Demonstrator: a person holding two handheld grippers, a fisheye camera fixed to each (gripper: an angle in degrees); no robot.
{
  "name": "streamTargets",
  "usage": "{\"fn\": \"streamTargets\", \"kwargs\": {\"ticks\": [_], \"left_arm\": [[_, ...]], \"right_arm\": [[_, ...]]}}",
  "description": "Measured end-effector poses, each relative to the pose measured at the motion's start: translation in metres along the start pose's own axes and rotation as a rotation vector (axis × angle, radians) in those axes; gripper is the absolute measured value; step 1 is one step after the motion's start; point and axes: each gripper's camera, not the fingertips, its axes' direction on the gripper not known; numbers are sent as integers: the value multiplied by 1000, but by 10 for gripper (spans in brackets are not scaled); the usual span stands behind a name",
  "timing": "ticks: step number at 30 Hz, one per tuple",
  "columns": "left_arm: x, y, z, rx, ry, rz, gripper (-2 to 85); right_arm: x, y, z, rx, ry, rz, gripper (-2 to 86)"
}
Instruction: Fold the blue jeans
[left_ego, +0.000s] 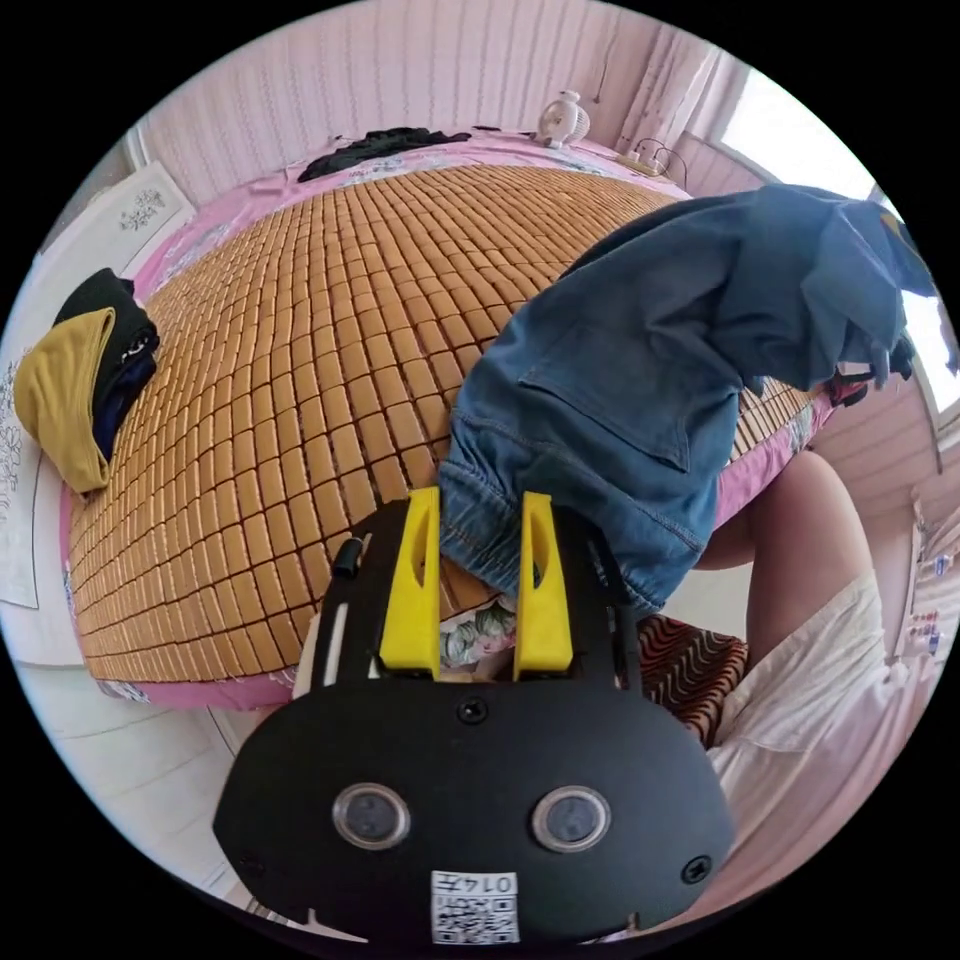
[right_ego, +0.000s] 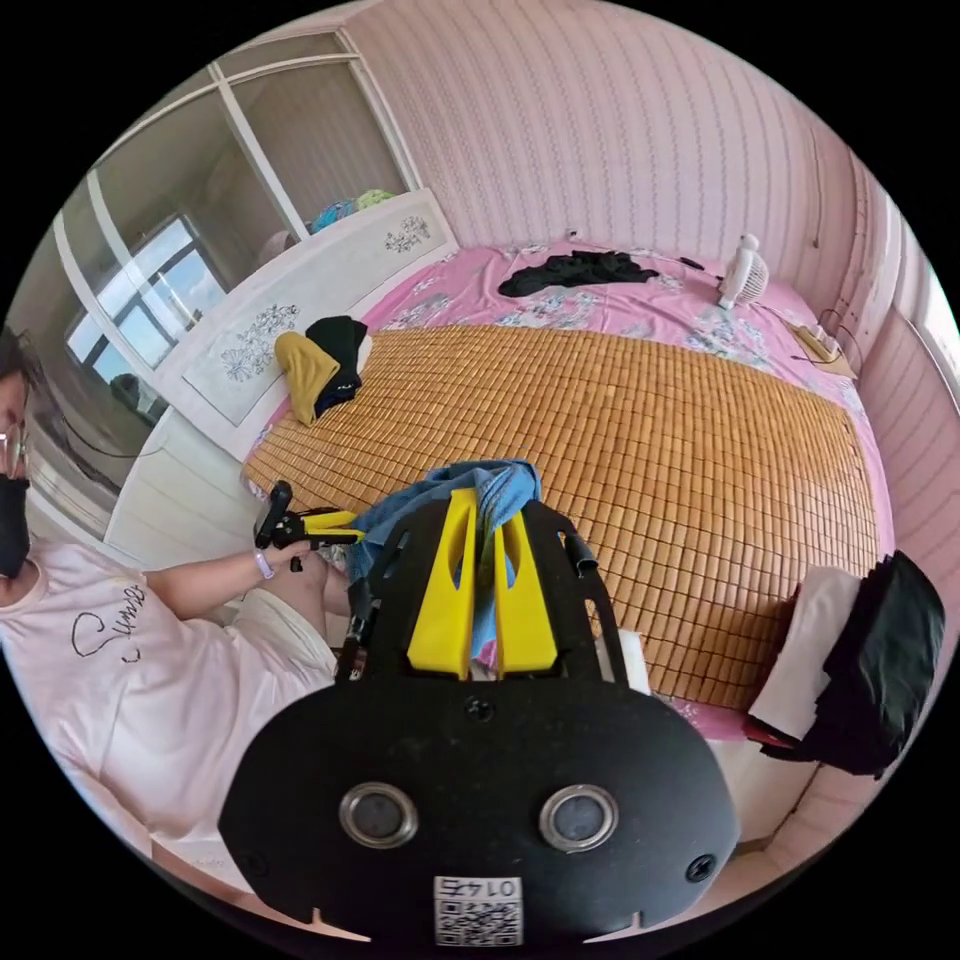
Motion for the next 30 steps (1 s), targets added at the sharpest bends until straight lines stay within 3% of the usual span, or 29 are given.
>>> {"fn": "streamTargets", "kwargs": {"ticks": [2, 9, 16, 22, 27, 30], "left_arm": [[-2, -4, -13, -12, 41, -7, 35], [-50, -20, -117, 216, 0, -83, 11], [-111, -51, -242, 382, -220, -110, 17], [-157, -45, -244, 224, -256, -160, 27], [-171, -33, -213, 111, -246, -192, 30], [-185, -29, -206, 98, -229, -249, 32]], "right_arm": [[11, 3, -20, 30, 61, 29, 0], [49, -10, -60, 117, 241, 94, 1], [97, -35, -68, 131, 230, 197, 4], [132, -28, -9, -85, 201, 281, 22], [139, -15, 23, -75, 404, 352, 55], [136, -14, 49, -117, 344, 320, 65]]}}
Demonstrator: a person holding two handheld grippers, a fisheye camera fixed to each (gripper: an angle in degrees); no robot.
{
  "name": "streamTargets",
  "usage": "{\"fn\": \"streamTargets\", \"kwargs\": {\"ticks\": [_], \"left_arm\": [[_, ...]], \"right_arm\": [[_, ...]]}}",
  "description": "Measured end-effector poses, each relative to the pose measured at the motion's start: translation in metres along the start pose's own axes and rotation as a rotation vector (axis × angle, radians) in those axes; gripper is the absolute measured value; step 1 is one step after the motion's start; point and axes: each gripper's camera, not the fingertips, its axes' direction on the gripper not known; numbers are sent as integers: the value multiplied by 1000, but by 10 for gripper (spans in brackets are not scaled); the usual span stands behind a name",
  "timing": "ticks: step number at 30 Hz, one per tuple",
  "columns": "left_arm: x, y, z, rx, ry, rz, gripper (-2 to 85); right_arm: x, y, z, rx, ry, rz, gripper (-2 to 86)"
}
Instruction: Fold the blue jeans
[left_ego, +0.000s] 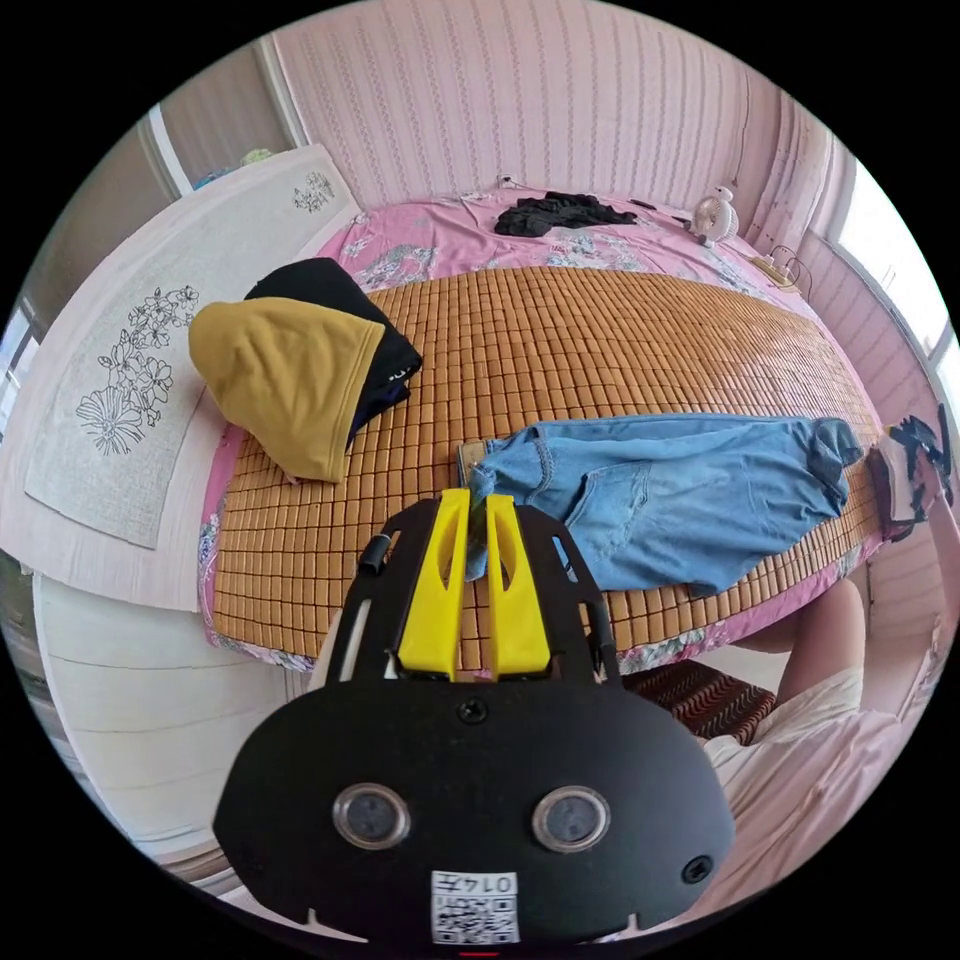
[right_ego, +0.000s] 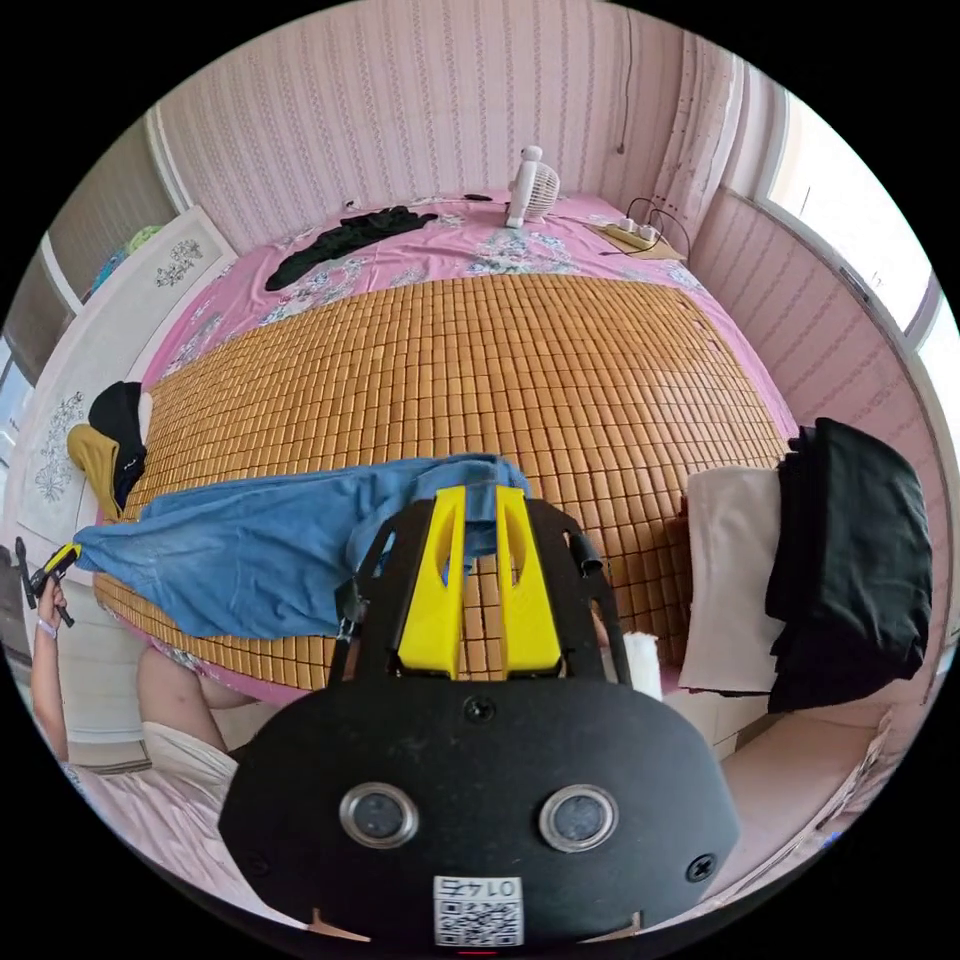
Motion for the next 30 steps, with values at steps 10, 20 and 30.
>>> {"fn": "streamTargets", "kwargs": {"ticks": [10, 20, 30], "left_arm": [[-33, -13, 10, -23, 1, -59, 29], [-89, -21, -30, 174, 44, -191, 9], [-169, 128, -72, 323, 50, -278, 26]], "right_arm": [[-48, -14, 123, -215, -65, 42, 95], [-3, -26, 20, 44, -28, -4, 3], [42, 169, -8, 264, -3, 62, 3]]}}
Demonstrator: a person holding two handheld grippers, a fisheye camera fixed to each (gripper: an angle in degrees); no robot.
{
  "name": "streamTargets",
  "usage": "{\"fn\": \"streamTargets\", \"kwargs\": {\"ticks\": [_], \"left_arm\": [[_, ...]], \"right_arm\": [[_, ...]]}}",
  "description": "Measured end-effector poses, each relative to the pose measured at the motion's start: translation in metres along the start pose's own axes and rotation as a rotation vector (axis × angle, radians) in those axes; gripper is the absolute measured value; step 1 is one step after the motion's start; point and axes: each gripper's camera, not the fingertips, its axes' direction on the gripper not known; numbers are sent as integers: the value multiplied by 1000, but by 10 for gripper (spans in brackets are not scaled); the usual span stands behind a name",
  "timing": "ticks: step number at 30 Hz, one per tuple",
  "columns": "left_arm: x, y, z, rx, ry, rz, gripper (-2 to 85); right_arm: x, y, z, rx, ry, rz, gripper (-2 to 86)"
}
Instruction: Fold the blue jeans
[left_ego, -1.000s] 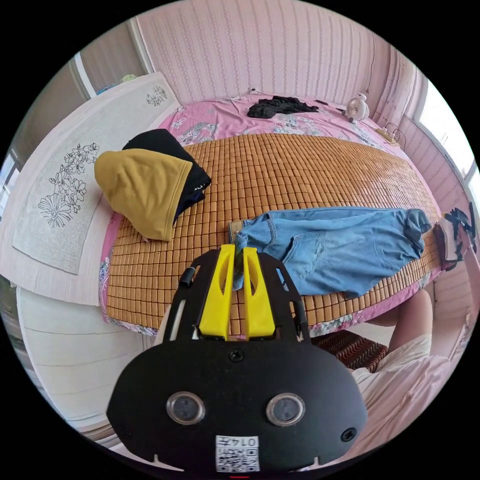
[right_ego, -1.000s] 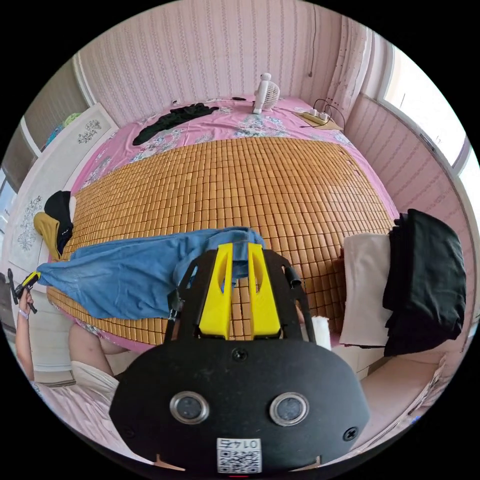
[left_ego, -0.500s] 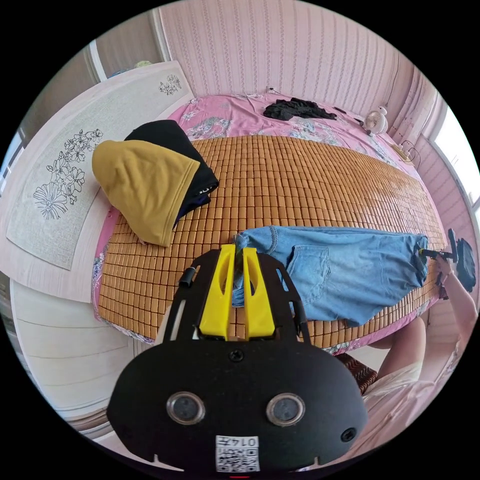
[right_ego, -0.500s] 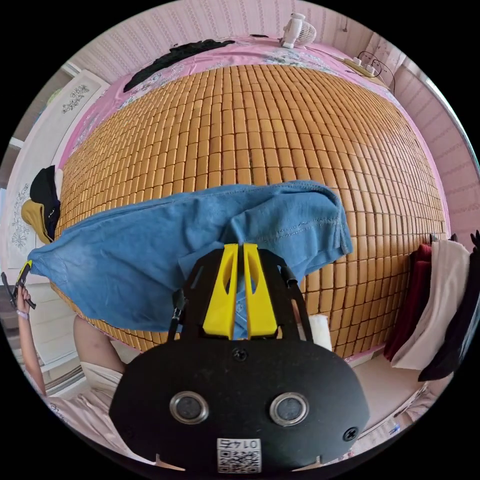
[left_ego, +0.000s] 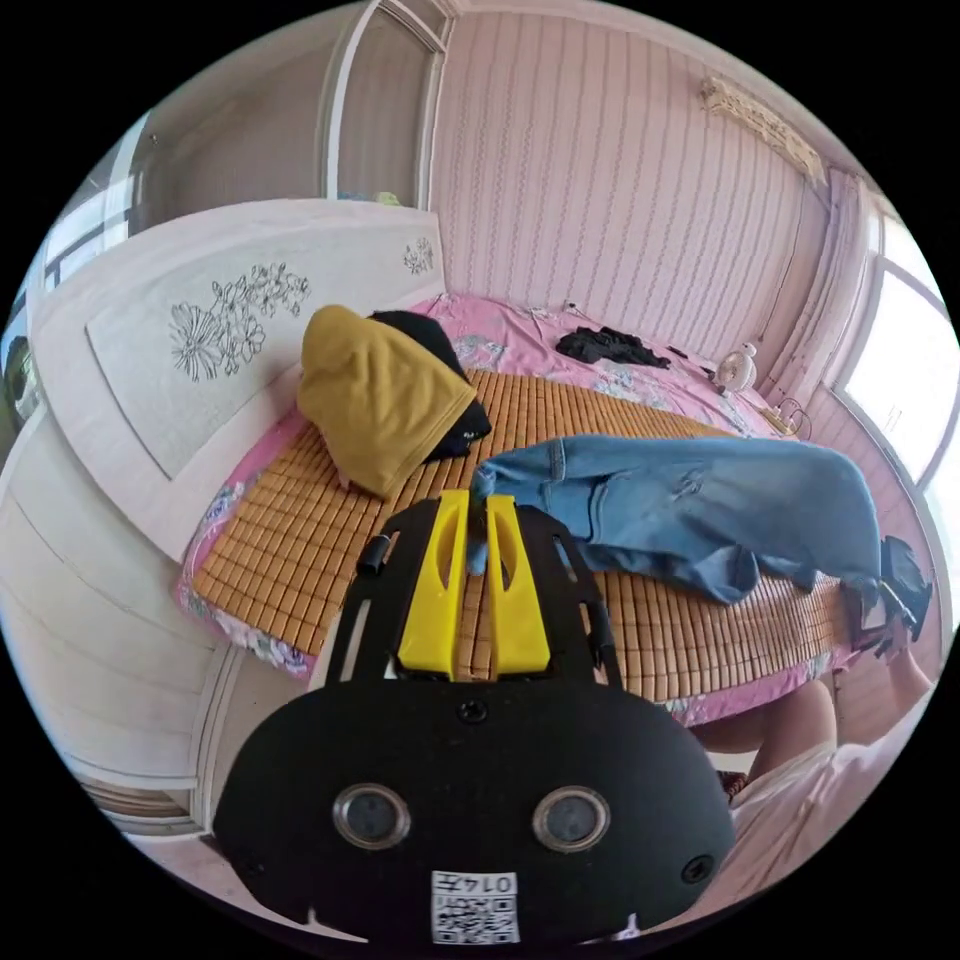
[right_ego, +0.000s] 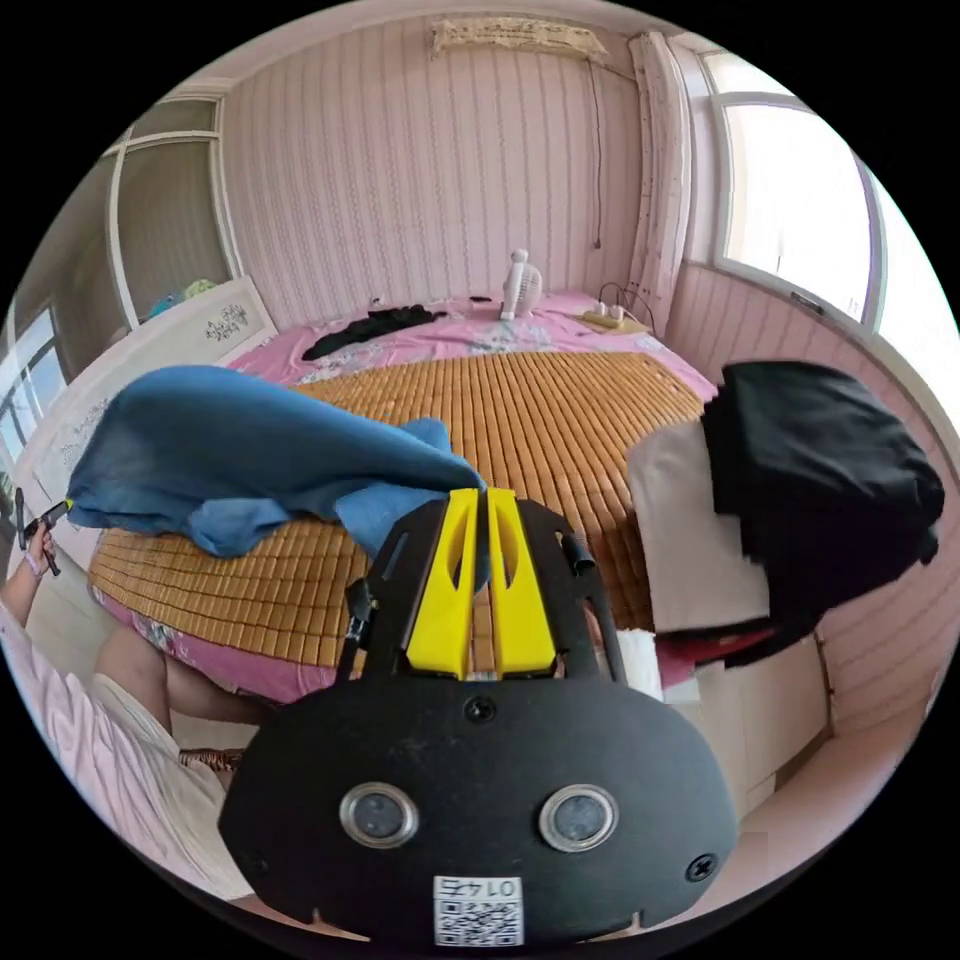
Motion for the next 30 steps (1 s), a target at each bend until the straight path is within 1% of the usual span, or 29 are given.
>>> {"fn": "streamTargets", "kwargs": {"ticks": [1, 2, 4, 6, 8, 14, 17, 19, 21, 24, 26, 28, 30], "left_arm": [[-13, 22, 7, -64, -14, -24, 27], [-24, 44, 14, -125, -35, -52, 27], [-41, 72, 23, -190, -48, -114, 25], [-56, 91, 27, -222, -31, -164, 24], [-69, 105, 27, -230, -39, -183, 23], [-101, 110, 23, -227, -18, -188, 24], [-115, 120, 23, -241, -7, -177, 26], [-123, 129, 23, -262, -7, -161, 29], [-132, 140, 23, -303, -5, -140, 32], [-155, 166, 21, -367, 53, -153, 36], [-176, 192, 16, -392, 98, -208, 22], [-194, 213, 10, -381, 99, -269, 8], [-212, 232, 2, -345, 138, -338, 9]], "right_arm": [[2, 21, 18, -92, -27, 31, 3], [2, 30, 26, -132, -37, 46, 3], [-3, 54, 50, -223, -7, 98, 2], [-7, 59, 61, -249, 13, 140, 5], [-11, 57, 69, -264, -18, 157, 12], [-45, 40, 90, -227, -100, 131, 63], [-77, 36, 115, -265, -184, 107, 97], [-111, 37, 146, -359, -253, 66, 110], [-135, 38, 163, -399, -244, 19, 109], [-169, 32, 173, -388, -231, -60, 105], [-188, 23, 175, -382, -208, -119, 105], [-222, 7, 180, -377, -183, -237, 105], [-258, -8, 185, -366, -174, -345, 106]]}}
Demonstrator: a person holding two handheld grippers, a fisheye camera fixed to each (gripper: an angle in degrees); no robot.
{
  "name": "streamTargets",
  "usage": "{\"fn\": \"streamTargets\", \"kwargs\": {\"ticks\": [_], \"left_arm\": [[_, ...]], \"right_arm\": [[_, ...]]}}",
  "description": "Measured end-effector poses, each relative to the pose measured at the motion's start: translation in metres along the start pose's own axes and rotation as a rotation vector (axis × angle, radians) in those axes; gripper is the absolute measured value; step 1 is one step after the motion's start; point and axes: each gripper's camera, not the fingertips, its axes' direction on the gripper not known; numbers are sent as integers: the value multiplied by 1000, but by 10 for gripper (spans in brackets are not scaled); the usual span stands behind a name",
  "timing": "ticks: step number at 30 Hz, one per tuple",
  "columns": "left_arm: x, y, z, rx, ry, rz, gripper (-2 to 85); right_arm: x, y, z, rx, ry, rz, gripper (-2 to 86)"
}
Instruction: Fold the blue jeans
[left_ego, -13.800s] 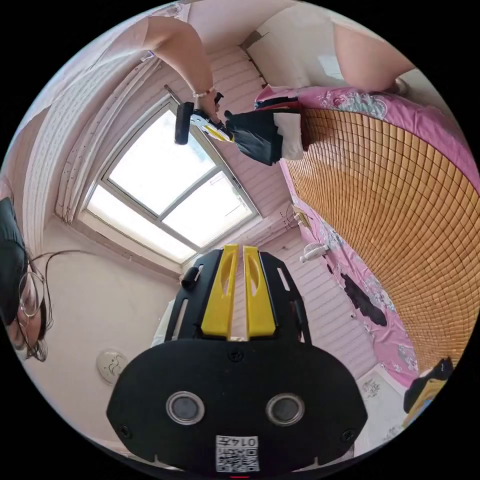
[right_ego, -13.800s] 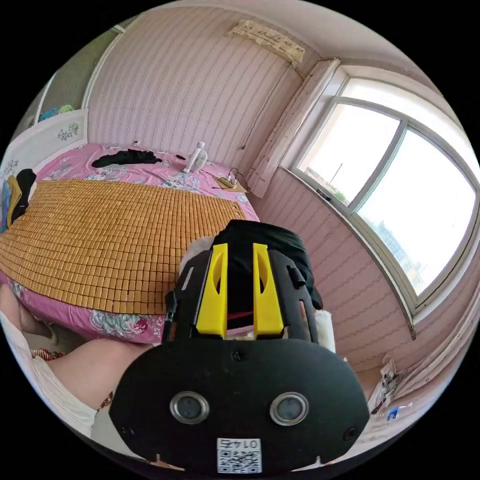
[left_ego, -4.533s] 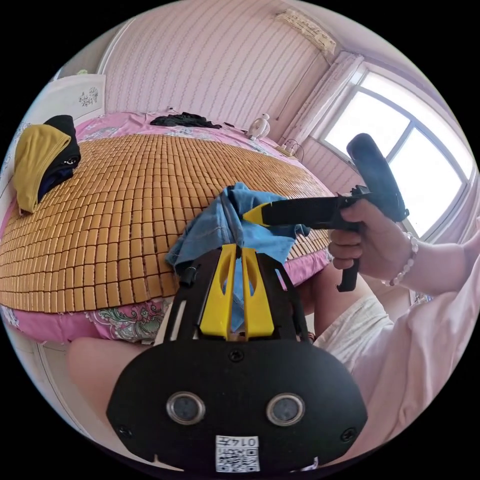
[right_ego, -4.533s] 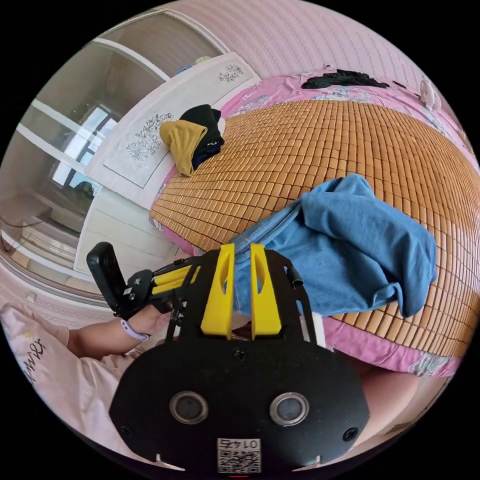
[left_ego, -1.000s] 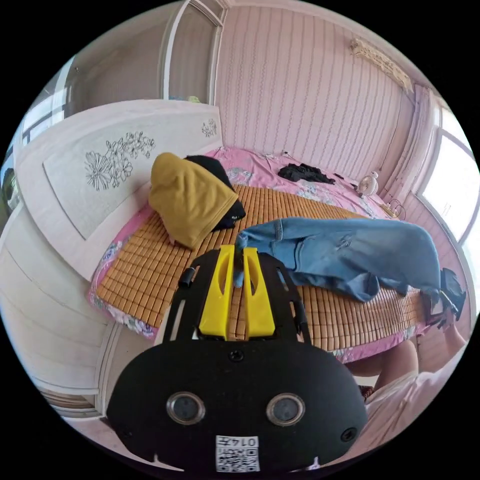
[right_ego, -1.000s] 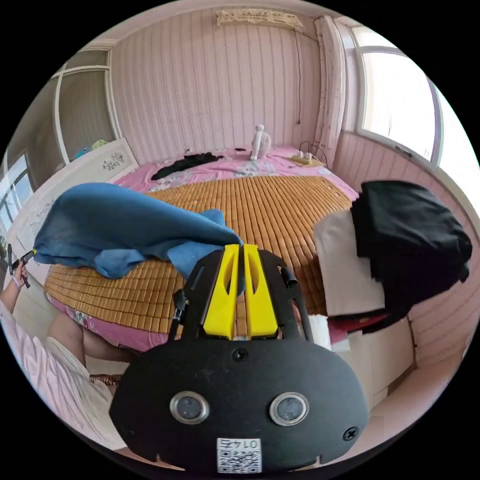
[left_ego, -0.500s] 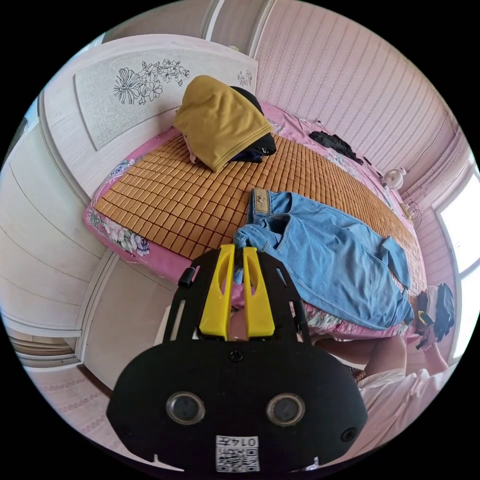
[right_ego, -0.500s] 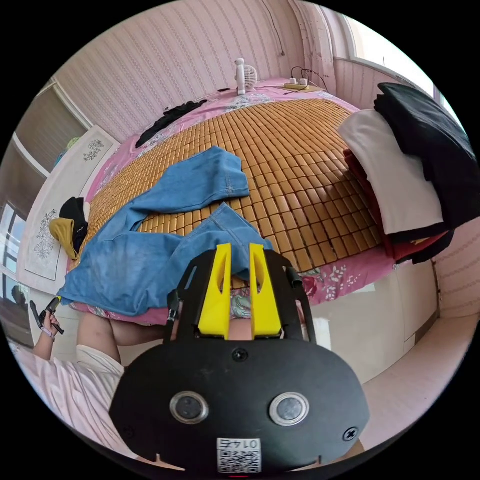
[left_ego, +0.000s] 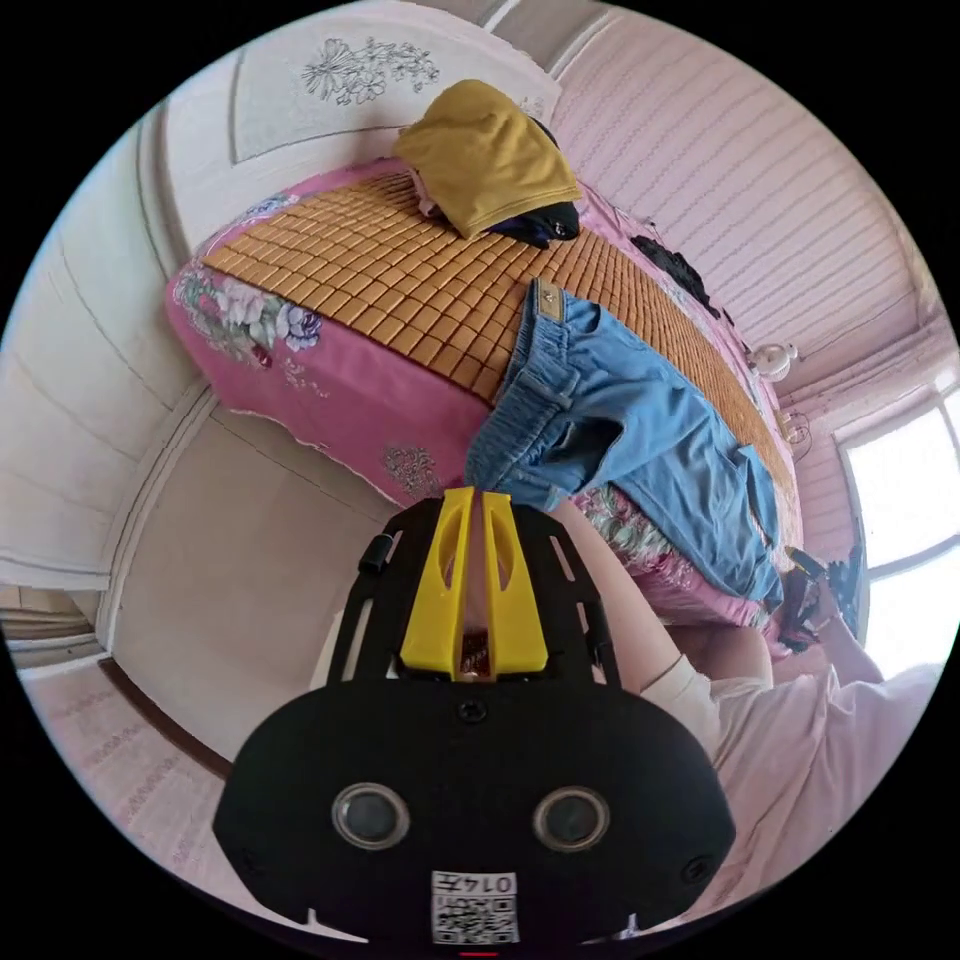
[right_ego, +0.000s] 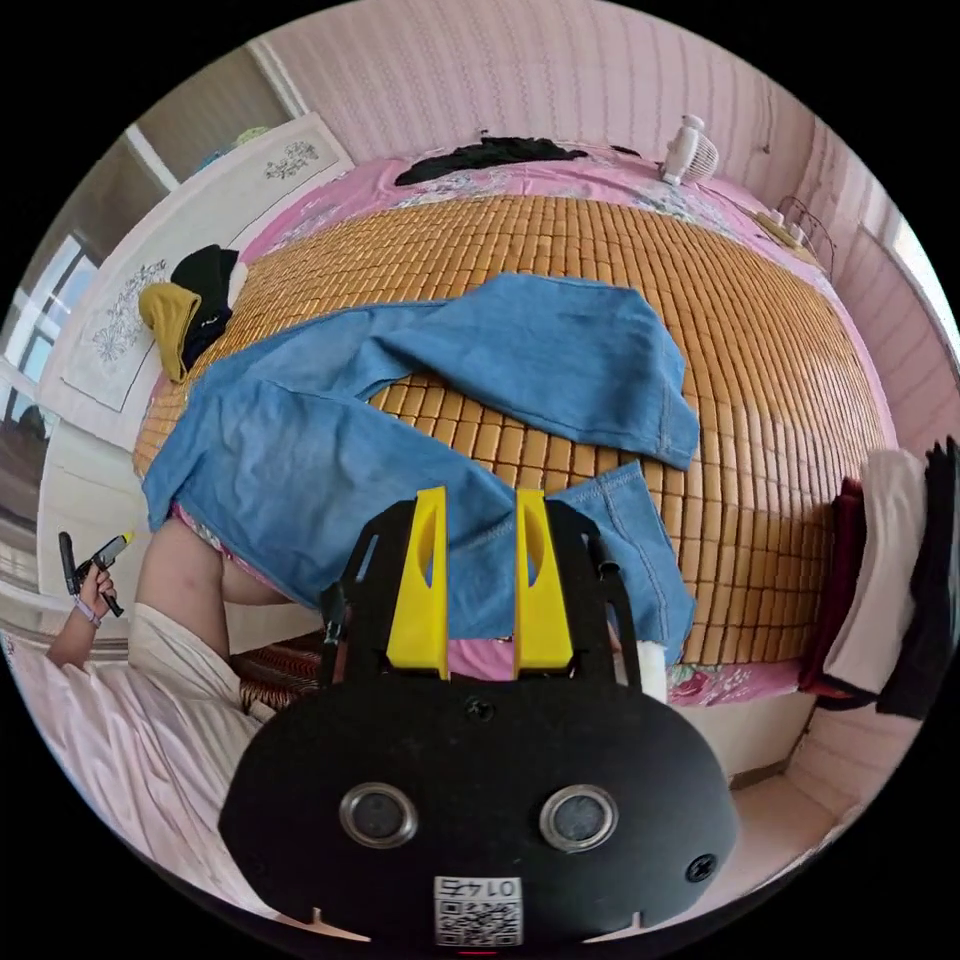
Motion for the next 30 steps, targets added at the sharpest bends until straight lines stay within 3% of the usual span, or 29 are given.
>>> {"fn": "streamTargets", "kwargs": {"ticks": [5, 10, 16, 20, 24, 27, 30], "left_arm": [[-61, 21, 5, 99, 189, -215, 80], [-98, 11, 41, 57, 308, -307, 135], [-122, -13, 89, -18, 581, -369, 154], [-112, -30, 110, -128, 394, -254, 141], [-112, -35, 126, -160, 411, -247, 110], [-98, -37, 121, -113, 353, -188, 54], [-74, -38, 90, 11, 294, -101, 34]], "right_arm": [[-121, -96, 24, 30, -21, -326, 113], [-310, -193, 93, -34, -162, -685, 123], [-488, -250, 182, -83, -145, -864, 154], [-543, -261, 232, -124, -95, -849, 157], [-568, -259, 261, -159, -12, -945, 132], [-568, -271, 257, -251, -11, -1004, 34], [-562, -288, 227, -219, -95, -1069, 8]]}}
